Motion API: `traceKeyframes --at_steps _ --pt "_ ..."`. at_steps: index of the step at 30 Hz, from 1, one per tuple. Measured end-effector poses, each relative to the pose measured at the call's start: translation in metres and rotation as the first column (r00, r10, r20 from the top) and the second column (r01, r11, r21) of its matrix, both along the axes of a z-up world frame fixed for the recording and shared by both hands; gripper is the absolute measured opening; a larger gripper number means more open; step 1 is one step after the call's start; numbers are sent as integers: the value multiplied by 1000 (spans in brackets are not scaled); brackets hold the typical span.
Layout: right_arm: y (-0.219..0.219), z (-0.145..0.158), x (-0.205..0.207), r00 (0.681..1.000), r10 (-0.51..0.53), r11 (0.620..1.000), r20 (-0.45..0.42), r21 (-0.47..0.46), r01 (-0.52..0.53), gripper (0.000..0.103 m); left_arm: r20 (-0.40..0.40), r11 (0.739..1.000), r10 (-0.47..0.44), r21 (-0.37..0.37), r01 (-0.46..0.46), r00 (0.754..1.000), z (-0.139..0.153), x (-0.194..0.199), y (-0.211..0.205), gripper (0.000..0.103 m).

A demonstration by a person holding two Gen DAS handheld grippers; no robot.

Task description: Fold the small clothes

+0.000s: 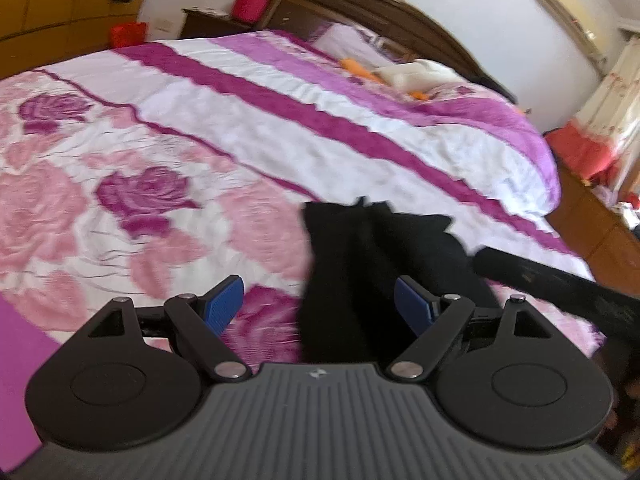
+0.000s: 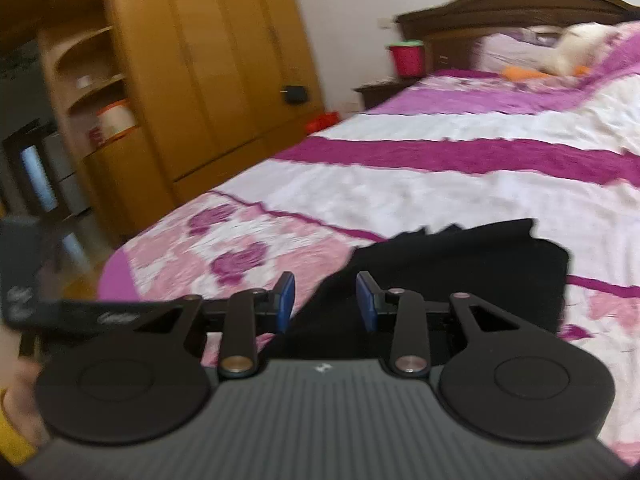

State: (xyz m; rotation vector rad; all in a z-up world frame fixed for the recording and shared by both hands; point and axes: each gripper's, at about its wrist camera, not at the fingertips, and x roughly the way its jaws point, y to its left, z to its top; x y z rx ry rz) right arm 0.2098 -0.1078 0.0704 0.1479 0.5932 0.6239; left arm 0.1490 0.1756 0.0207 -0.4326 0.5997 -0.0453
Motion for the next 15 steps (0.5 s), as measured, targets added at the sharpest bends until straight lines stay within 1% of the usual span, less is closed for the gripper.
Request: traceKeyframes --at_steps 2,5,6,7,8,9,13,15 --pt "-6 5 13 998 -51 999 -42 -13 51 37 6 999 -31 -17 31 999 3 4 -9 86" --pt "-9 8 37 990 -87 996 -108 -37 83 38 9 997 -69 -21 69 998 3 13 -23 86" --pt "-8 8 45 987 -96 995 -130 -47 91 41 8 996 -81 -22 81 997 2 16 -27 86" --pt "-6 8 56 982 -105 994 -155 -57 97 44 3 995 -93 -26 93 996 0 21 -31 86" --pt "-1 8 66 977 -111 993 -179 -69 100 55 -4 994 -101 -33 101 995 -3 25 -35 86" --pt "4 7 74 974 -115 991 -198 -83 100 62 -11 993 -108 -44 108 994 -6 29 -38 86" --pt "35 -6 112 944 -153 977 -292 -186 101 62 -21 990 -126 -66 124 992 -16 41 -48 86" --pt "51 -14 124 937 -142 969 -319 -238 66 62 -5 989 -130 -67 130 991 -21 42 -51 85"
